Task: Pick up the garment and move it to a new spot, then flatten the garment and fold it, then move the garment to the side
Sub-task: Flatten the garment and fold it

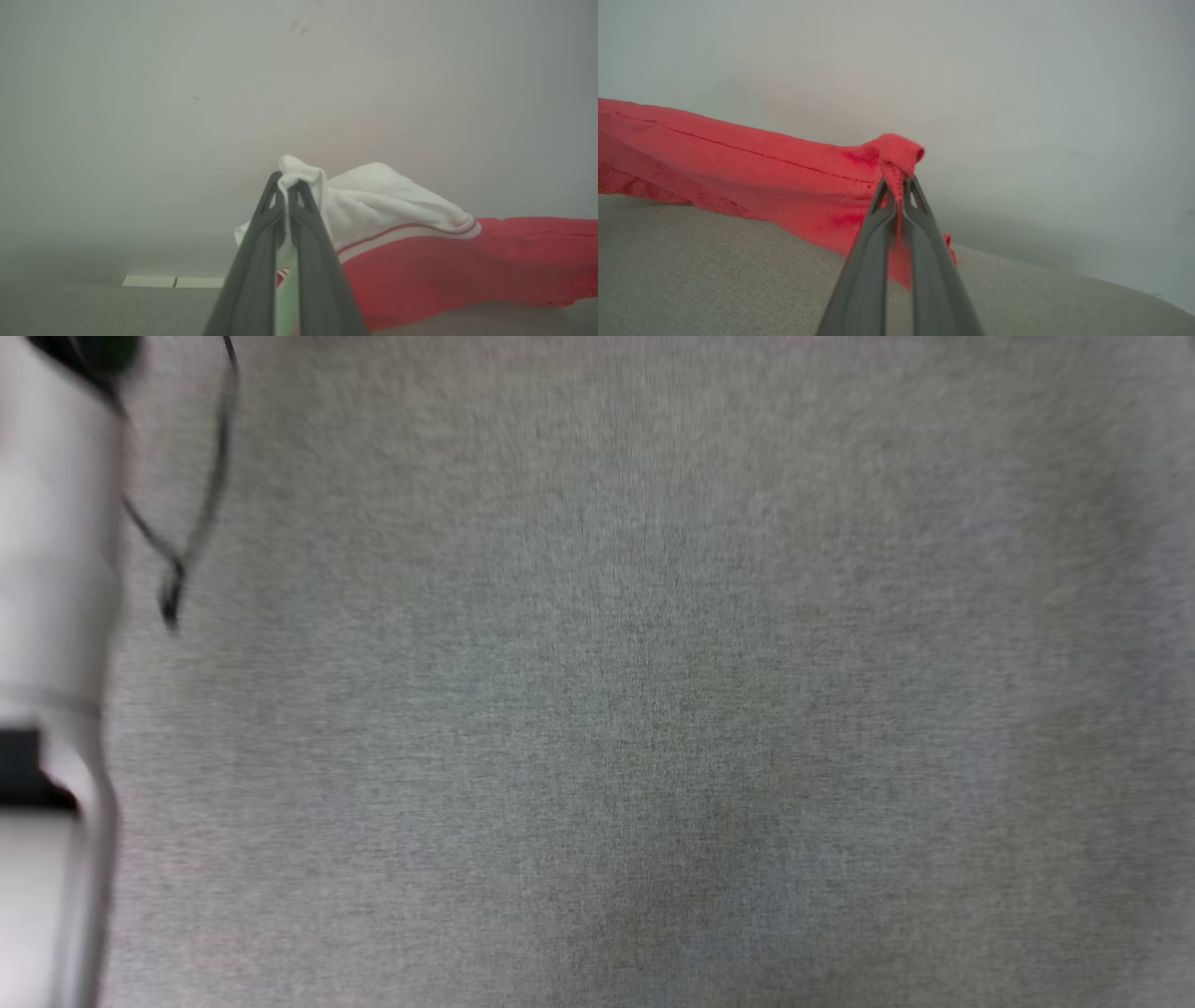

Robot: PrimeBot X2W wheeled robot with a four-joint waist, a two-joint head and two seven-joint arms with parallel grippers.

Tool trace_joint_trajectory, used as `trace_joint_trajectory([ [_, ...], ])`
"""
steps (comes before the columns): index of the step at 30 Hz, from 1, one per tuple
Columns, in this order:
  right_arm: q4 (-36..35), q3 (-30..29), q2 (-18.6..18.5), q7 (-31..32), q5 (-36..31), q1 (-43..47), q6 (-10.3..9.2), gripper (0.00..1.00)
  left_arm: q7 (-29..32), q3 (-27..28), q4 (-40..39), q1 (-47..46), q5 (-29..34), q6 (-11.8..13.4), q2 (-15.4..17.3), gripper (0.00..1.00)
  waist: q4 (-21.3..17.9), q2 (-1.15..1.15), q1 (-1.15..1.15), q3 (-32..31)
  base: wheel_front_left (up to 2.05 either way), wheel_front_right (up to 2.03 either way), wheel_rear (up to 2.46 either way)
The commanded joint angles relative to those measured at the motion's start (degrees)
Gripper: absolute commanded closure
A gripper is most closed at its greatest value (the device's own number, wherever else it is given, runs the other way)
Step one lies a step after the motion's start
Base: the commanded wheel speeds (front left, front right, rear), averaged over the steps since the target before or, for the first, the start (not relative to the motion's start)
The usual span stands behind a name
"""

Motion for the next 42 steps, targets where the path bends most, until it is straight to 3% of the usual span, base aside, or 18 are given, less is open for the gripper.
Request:
trace_joint_trajectory([
  [1,-0.87,1.06,-0.69,-0.38,1.23,3.54,-0.04,1.0,-0.38,-0.34,-0.67,4.09,-0.6,-0.21,0.03,1.0,0.4,0.0,0.0,-3.76,0.0,0.0,0.0],
  [8,-8.36,4.26,-3.63,-0.26,6.88,23.08,-0.04,1.0,-0.86,0.48,-8.15,25.28,-4.42,0.21,1.17,1.0,0.49,0.0,0.0,-11.72,0.0,0.0,0.0],
  [12,-12.5,3.47,-4.69,0.3,8.75,31.28,-0.04,1.0,-0.32,0.54,-13.05,34.8,-4.45,3.16,2.69,1.0,0.26,0.0,0.0,-14.44,0.0,0.0,0.0],
  [17,-20.75,0.3,-5.91,2.21,8.15,46.98,-0.05,1.0,2.67,1.53,-27.25,53.9,-6.78,10.02,3.74,1.0,0.35,0.0,0.0,-19.59,0.0,0.0,0.0],
  [18,-20.75,0.3,-5.91,2.21,8.15,46.98,-0.05,1.0,2.67,1.53,-27.25,53.9,-6.78,10.02,3.74,1.0,0.35,0.0,0.0,-19.59,0.0,0.0,0.0],
  [28,-37.63,-11.53,-0.71,10.19,4.18,72.76,-0.06,1.0,10.86,1.86,-52.33,79.84,-8.17,22.93,7.63,1.0,0.57,0.0,0.0,-26.63,0.0,0.0,0.0],
  [36,-49.42,-17.9,3.16,20.27,0.42,83.11,-0.05,1.0,16.11,2.29,-68.2,89.8,-6.53,31.37,11.14,1.0,0.37,0.0,0.0,-28.68,0.0,0.0,0.0],
  [39,-52.1,-19.49,4.02,22.43,-0.34,83.79,-0.05,1.0,17.53,2.35,-72.14,89.68,-6.06,32.34,12.32,1.0,0.79,0.0,0.0,-28.37,0.0,0.0,0.0],
  [42,-53.18,-20.1,4.68,23.77,-1.03,81.55,-0.04,1.0,18.38,1.94,-72.86,86.55,-5.49,31.59,12.96,1.0,1.0,0.0,0.0,-27.11,0.0,0.0,0.0],
])
